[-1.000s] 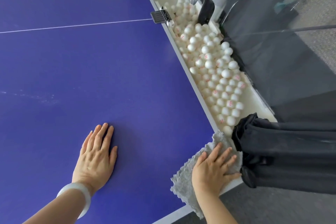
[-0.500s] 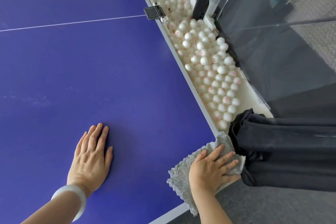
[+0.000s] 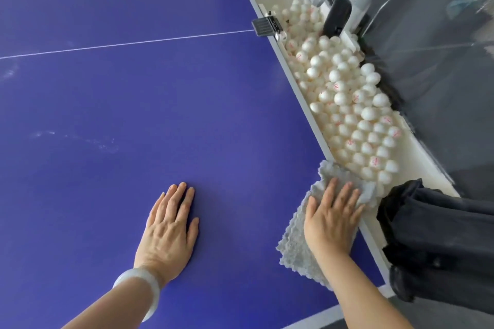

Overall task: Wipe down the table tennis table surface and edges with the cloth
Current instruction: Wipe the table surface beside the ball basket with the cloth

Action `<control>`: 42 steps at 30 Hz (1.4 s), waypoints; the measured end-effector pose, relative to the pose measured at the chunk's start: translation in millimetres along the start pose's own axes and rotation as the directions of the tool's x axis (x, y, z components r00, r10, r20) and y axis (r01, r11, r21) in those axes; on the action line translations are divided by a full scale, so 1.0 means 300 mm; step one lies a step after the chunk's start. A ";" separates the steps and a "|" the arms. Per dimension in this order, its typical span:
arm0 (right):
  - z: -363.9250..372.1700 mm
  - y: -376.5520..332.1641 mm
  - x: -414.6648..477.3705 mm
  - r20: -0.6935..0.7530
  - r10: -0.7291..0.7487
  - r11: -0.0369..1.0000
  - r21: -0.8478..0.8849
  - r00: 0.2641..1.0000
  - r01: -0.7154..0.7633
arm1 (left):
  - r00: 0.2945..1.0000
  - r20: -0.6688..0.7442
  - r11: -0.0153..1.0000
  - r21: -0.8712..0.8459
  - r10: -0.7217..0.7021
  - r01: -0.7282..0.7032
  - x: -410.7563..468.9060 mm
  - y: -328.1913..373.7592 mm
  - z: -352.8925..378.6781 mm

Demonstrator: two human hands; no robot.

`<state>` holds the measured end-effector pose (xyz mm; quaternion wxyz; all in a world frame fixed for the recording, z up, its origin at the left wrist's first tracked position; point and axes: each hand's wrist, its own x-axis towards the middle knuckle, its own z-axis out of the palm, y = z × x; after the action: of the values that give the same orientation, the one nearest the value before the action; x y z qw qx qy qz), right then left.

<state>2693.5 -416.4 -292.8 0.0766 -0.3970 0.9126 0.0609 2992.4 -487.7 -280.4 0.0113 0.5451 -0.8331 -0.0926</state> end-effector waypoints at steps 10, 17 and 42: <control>0.041 -0.232 -0.159 -0.080 -0.667 0.743 0.011 0.741 0.670 | 1.000 0.017 1.000 0.001 -0.003 0.003 -0.003 -0.004 0.004; -0.037 -0.157 0.199 -0.101 -0.454 0.890 -0.098 0.885 0.445 | 0.999 -0.050 1.000 -0.001 0.002 -0.002 0.054 -0.060 -0.012; -0.012 -0.428 0.079 -0.113 -0.908 0.414 -0.116 0.402 0.903 | 0.979 -0.083 0.982 -0.037 -0.186 0.183 0.094 -0.079 -0.005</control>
<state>2771.6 -521.0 -300.2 0.0176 -0.8322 0.5542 -0.0056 3002.4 -522.9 -285.3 0.0466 0.6232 -0.7763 -0.0817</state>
